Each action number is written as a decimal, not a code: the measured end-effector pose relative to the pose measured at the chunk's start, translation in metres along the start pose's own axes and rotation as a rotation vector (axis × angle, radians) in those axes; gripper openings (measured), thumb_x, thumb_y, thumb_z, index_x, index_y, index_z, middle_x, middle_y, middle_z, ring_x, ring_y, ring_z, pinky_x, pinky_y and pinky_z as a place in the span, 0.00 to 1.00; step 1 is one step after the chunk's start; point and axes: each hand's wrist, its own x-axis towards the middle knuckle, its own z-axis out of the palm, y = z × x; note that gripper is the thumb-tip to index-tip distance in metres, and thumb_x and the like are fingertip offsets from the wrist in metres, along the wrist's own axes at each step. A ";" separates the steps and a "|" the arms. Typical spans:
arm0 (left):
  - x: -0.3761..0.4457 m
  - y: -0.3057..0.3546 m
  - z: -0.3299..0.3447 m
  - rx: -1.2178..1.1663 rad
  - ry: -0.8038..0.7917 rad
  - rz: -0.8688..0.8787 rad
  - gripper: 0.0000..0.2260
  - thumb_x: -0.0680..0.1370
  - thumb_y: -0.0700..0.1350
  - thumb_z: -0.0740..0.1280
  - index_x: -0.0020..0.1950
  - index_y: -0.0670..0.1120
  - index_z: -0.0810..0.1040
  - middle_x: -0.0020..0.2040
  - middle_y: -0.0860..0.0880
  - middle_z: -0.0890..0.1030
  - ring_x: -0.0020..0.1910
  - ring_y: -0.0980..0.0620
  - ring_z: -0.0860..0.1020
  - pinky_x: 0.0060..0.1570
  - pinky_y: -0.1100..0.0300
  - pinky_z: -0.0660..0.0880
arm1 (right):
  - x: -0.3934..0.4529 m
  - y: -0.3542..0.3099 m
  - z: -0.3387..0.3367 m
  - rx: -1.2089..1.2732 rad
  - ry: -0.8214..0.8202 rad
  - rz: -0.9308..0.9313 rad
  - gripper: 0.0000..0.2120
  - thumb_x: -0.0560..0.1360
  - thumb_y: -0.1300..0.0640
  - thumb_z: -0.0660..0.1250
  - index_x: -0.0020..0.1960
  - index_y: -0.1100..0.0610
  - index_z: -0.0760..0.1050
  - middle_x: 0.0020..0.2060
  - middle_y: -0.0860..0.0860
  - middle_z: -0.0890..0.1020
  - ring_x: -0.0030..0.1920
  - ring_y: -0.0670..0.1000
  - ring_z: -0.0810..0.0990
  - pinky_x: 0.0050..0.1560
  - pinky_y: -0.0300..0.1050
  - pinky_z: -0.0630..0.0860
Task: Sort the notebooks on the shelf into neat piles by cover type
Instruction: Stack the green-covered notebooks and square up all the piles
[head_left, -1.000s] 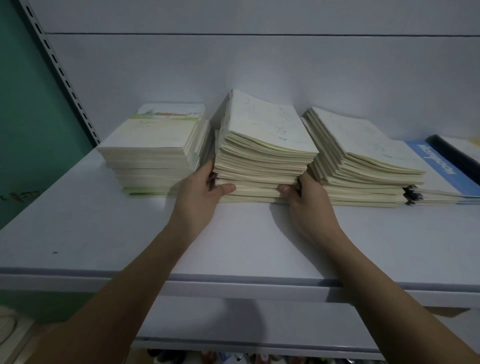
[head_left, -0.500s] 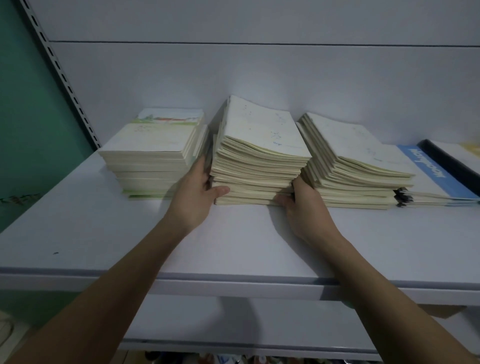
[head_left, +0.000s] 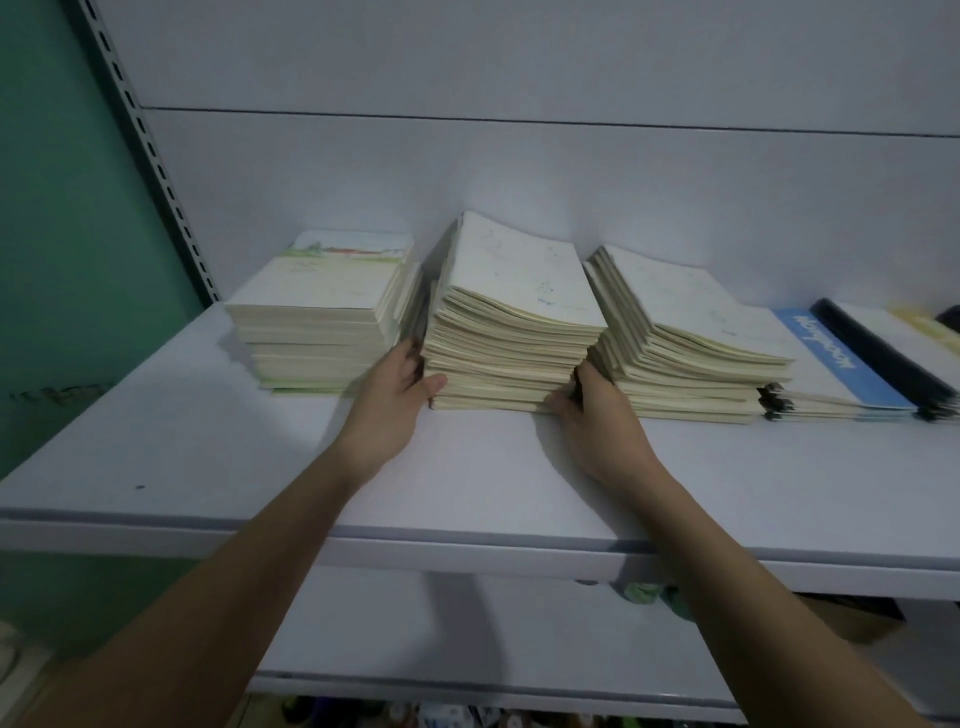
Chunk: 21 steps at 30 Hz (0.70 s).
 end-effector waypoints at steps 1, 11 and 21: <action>0.001 -0.001 0.000 0.001 0.004 -0.004 0.19 0.78 0.26 0.60 0.61 0.48 0.72 0.54 0.53 0.80 0.49 0.65 0.80 0.51 0.70 0.74 | 0.000 0.000 -0.001 -0.010 0.005 -0.007 0.08 0.78 0.63 0.61 0.47 0.51 0.64 0.39 0.48 0.74 0.39 0.46 0.71 0.35 0.26 0.65; 0.013 -0.003 -0.001 0.037 0.018 -0.019 0.18 0.78 0.27 0.60 0.66 0.40 0.70 0.55 0.52 0.80 0.49 0.66 0.80 0.53 0.70 0.74 | 0.009 0.014 0.003 -0.155 0.047 -0.042 0.11 0.80 0.63 0.55 0.40 0.56 0.59 0.33 0.47 0.68 0.33 0.43 0.64 0.33 0.33 0.63; 0.001 -0.008 0.000 0.223 -0.070 0.009 0.28 0.76 0.29 0.67 0.72 0.49 0.65 0.61 0.57 0.78 0.57 0.65 0.78 0.56 0.71 0.72 | -0.004 0.001 0.001 0.039 0.055 0.011 0.08 0.76 0.62 0.59 0.49 0.49 0.65 0.36 0.46 0.75 0.36 0.44 0.73 0.31 0.37 0.65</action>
